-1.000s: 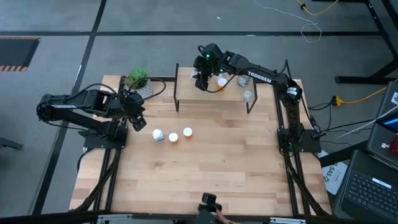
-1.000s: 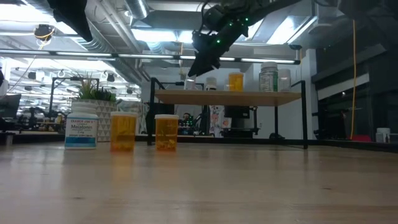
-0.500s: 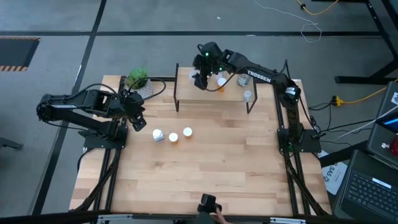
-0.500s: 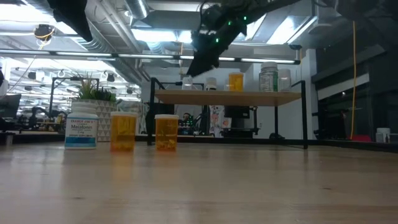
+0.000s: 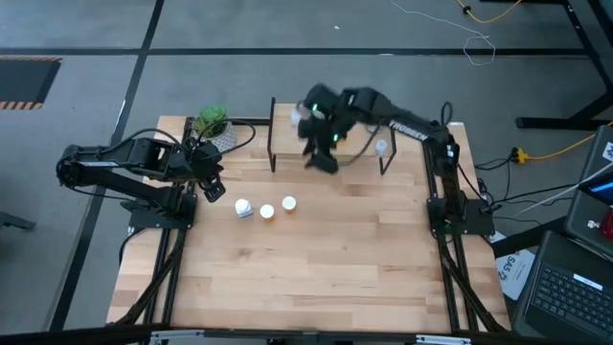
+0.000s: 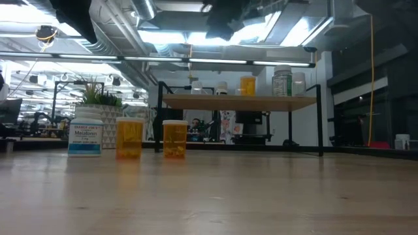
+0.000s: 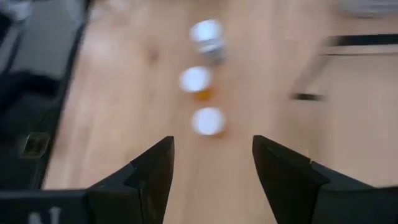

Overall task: Pick and place medicine bottles onto shelf by color
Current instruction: Put the orange pill bottle on the shelf

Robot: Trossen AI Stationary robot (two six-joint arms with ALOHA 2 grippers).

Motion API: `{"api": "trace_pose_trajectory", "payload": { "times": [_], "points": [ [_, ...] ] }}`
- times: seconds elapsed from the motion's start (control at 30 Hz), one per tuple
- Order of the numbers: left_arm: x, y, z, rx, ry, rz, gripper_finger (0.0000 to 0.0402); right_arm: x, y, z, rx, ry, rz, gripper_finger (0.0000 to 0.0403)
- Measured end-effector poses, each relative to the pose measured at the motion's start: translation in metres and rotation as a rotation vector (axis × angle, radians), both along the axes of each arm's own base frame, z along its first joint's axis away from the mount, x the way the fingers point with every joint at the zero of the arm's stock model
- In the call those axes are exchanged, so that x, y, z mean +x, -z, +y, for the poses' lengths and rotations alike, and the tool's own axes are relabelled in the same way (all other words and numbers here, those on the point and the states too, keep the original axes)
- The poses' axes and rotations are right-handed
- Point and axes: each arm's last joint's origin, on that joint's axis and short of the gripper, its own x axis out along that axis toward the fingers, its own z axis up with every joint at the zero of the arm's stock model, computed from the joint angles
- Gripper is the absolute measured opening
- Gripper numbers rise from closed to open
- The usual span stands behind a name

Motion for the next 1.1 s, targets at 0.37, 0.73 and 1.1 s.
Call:
{"api": "trace_pose_trajectory", "payload": {
  "times": [0.37, 0.73, 1.1],
  "points": [
    [0.0, 0.0, 0.0, 0.0, 0.0, 0.0, 0.0014, 0.045, 0.112, 0.116, -0.236, -0.125, 0.045, 0.0219],
    [0.0, 0.0, 0.0, 0.0, 0.0, 0.001, 0.0014, 0.048, 0.132, 0.154, -0.529, -0.041, -0.023, 0.022],
    [0.0, 0.0, -0.001, -0.03, 0.035, 0.007, 0.0014, 0.053, 0.134, 0.148, -0.488, 0.083, -0.034, 0.0278]
  ]
}}
